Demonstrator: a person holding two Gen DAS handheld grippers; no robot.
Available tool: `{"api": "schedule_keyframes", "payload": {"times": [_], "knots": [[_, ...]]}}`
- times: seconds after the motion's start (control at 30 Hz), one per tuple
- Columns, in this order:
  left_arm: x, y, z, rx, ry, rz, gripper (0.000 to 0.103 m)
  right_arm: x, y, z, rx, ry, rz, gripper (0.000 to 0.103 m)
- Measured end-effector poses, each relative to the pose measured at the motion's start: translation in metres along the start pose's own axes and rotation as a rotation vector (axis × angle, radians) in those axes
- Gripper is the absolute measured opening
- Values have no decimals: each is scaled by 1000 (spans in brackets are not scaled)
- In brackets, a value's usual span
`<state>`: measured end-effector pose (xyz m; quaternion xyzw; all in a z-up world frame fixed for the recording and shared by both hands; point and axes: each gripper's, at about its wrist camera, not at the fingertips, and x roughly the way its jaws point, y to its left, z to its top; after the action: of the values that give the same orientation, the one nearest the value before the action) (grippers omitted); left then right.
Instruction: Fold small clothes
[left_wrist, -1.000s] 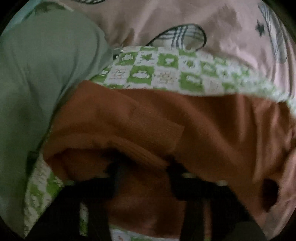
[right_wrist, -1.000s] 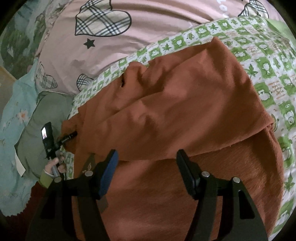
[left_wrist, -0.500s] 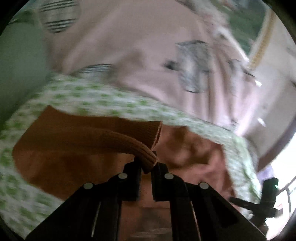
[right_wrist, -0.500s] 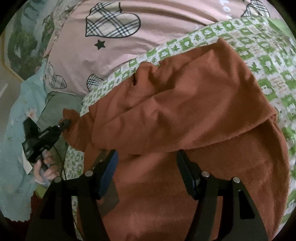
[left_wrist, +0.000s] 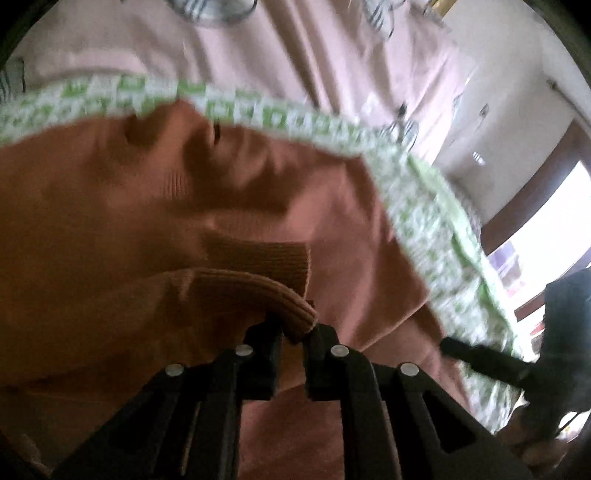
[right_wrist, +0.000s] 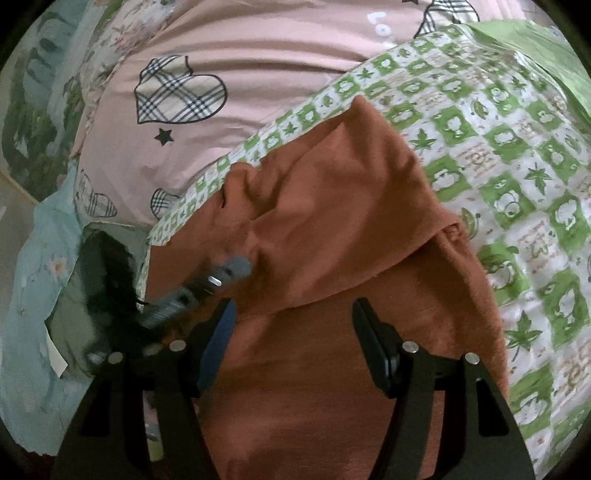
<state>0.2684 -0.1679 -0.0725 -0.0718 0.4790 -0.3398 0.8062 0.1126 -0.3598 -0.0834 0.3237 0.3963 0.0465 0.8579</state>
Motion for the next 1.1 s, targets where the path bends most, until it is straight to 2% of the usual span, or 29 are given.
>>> {"api": "schedule_keyframes", "payload": {"times": [0.07, 0.13, 0.2, 0.27, 0.3, 0.43, 0.53, 0.63, 0.7, 0.73, 0.8, 0.9, 1.0, 1.03, 1.1], "knots": [[3, 6, -9, -13, 28, 18, 30, 5, 0, 1, 6, 7, 5, 66], [-7, 12, -18, -11, 10, 35, 58, 12, 3, 3, 7, 20, 6, 70], [-26, 16, -25, 1, -24, 81, 68, 23, 8, 4, 8, 32, 14, 76], [-44, 21, -32, 11, -49, 112, 73, 35, 14, 7, 5, 41, 42, 76], [-53, 25, -34, 8, -56, 136, 81, 40, 16, 8, 3, 46, 48, 76], [-91, 55, -55, -34, -83, 280, 82, 68, 26, 17, -19, 66, 64, 76], [-121, 94, -72, -150, -111, 367, 82, 94, 30, 22, -32, 95, 42, 76], [-149, 135, -84, -276, -159, 521, 81, 119, 34, 24, -42, 113, 7, 76], [-160, 159, -88, -341, -184, 591, 81, 130, 42, 25, -76, 100, -8, 74], [-162, 170, -88, -373, -181, 618, 80, 135, 47, 25, -91, 111, -3, 53], [-163, 186, -87, -415, -182, 644, 75, 145, 54, 28, -74, 165, 60, 5], [-165, 201, -85, -456, -200, 640, 73, 116, 59, 41, -78, 78, 99, 5], [-163, 204, -78, -441, -214, 653, 72, 64, 45, 58, -36, -49, 157, 5], [-161, 204, -73, -433, -217, 654, 70, 45, 35, 63, -28, -93, 127, 5], [-157, 204, -65, -428, -218, 647, 69, 34, 19, 68, -18, -115, 75, 5]]}}
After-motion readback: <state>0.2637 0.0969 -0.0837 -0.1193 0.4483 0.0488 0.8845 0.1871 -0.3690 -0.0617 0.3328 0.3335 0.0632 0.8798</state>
